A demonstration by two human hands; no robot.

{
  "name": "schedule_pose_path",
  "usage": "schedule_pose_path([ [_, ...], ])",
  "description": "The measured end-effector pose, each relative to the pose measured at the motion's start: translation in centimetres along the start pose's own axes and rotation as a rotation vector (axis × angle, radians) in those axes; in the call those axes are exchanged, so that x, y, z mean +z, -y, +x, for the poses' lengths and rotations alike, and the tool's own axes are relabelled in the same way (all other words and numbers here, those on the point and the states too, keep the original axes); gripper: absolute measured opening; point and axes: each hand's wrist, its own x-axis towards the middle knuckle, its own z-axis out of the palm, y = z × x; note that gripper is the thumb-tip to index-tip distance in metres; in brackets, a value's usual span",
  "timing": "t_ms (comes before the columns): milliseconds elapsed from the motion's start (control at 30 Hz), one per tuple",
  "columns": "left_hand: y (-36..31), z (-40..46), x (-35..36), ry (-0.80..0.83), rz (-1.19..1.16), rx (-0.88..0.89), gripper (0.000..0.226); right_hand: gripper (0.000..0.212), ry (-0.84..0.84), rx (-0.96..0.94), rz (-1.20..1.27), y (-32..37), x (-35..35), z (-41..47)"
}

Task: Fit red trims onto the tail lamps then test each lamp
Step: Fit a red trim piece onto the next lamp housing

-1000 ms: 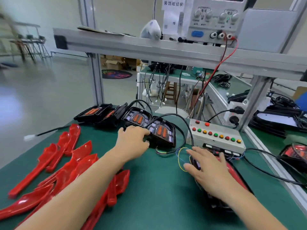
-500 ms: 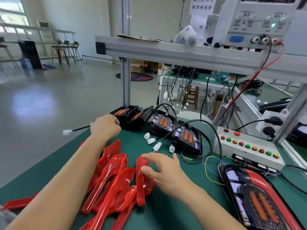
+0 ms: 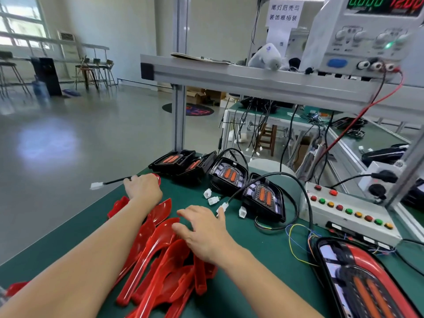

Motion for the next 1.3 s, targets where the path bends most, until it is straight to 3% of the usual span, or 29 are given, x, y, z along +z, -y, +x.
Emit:
schedule_pose_path([
  [100, -0.3, -0.2, -0.4, -0.059, -0.106, -0.008, 0.005, 0.045, -0.054, 0.027, 0.083, -0.3, -0.3, -0.3],
  [167, -0.8, -0.5, -1.5, -0.054, -0.268, -0.051, 0.025, 0.045, -0.103, 0.042, 0.157, -0.6, -0.7, -0.5],
  [300, -2.6, -1.8, -4.9, 0.066, -0.809, -0.099, 0.019, 0.050, -0.221, 0.083, 0.421, -1.4, -1.4, -0.8],
  [400, -4.5, -4.3, -6.8, 0.219, -1.293, -0.102, 0.017, 0.057, -0.267, 0.130, 0.597, -1.4, -1.9, -1.0],
  [567, -8.0, -7.8, -6.9, 0.688, -1.652, -0.066, 0.018, 0.049, -0.444, 0.130, 0.683, -1.7, -2.9, -1.6],
  [633, -9.3, -8.6, -6.8, 0.820, -1.709, -0.063, 0.013, 0.061, -0.501, 0.167, 0.623, -2.4, -3.4, -2.2],
  [700, -10.4, -9.5, -6.6, 0.908, -1.715, -0.063, 0.023, 0.059, -0.546, 0.206, 0.553, -3.4, -3.8, -2.9],
  [933, -13.7, -12.2, -5.8, 1.011, -1.737, -0.044, 0.016, 0.054, -0.600, 0.279, 0.346, -6.0, -5.3, -5.8],
  [1067, -15.1, -13.2, -5.5, 1.020, -1.651, 0.043, 0.013, 0.040, -0.577, 0.275, 0.241, -7.9, -6.6, -8.0],
  [1200, -16.4, -14.1, -5.4, 1.029, -1.620, 0.089, 0.014, 0.047, -0.550, 0.327, 0.171, -9.4, -7.7, -10.1],
  [1300, -17.5, -14.6, -4.8, 0.924, -1.581, 0.110, 0.013, 0.046, -0.556, 0.379, 0.058, -10.8, -8.8, -12.2],
])
